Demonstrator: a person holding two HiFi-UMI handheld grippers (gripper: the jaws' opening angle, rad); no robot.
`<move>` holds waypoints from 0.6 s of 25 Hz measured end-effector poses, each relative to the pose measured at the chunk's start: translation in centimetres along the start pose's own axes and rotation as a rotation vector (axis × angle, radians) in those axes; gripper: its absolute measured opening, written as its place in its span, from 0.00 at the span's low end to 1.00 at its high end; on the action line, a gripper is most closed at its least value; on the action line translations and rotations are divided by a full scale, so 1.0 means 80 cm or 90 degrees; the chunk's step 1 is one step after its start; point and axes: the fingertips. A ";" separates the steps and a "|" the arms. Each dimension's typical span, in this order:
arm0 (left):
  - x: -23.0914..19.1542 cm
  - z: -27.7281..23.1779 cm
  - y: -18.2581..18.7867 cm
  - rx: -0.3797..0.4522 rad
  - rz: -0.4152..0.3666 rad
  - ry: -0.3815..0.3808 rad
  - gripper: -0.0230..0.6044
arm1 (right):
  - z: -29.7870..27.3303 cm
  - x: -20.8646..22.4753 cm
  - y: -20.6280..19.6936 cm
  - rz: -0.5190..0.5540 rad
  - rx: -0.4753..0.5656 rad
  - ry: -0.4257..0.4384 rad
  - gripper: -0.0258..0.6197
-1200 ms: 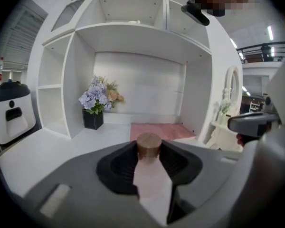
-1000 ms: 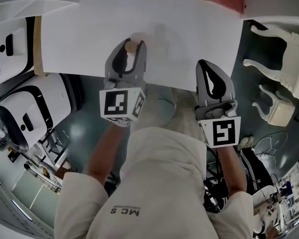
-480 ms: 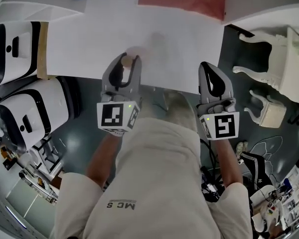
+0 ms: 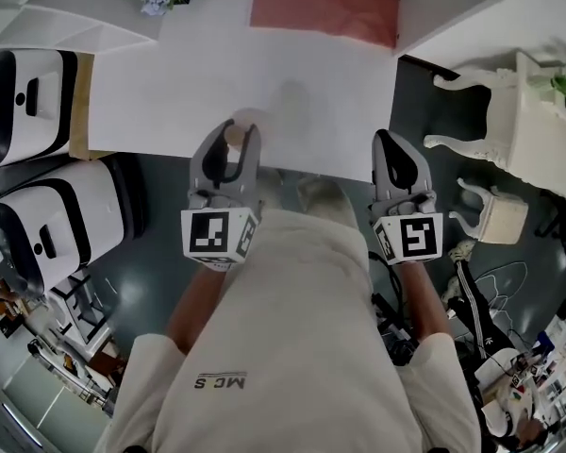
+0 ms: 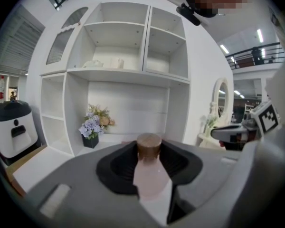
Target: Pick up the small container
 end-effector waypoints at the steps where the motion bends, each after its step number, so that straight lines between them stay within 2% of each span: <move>1: 0.003 0.003 0.002 0.003 -0.002 0.002 0.26 | 0.004 0.003 0.001 0.000 0.000 -0.004 0.02; 8: 0.015 0.024 0.010 0.021 -0.012 0.015 0.26 | 0.012 0.005 0.014 -0.004 0.016 -0.009 0.02; 15: 0.015 0.053 0.001 0.003 -0.012 0.025 0.26 | 0.011 -0.017 0.022 -0.022 0.045 0.016 0.02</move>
Point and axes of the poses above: the fingertips, and each gripper's own axes: z backward along the fingers, x to its right, y out of its top, and after that the axes turned 3 degrees about -x, right-handed
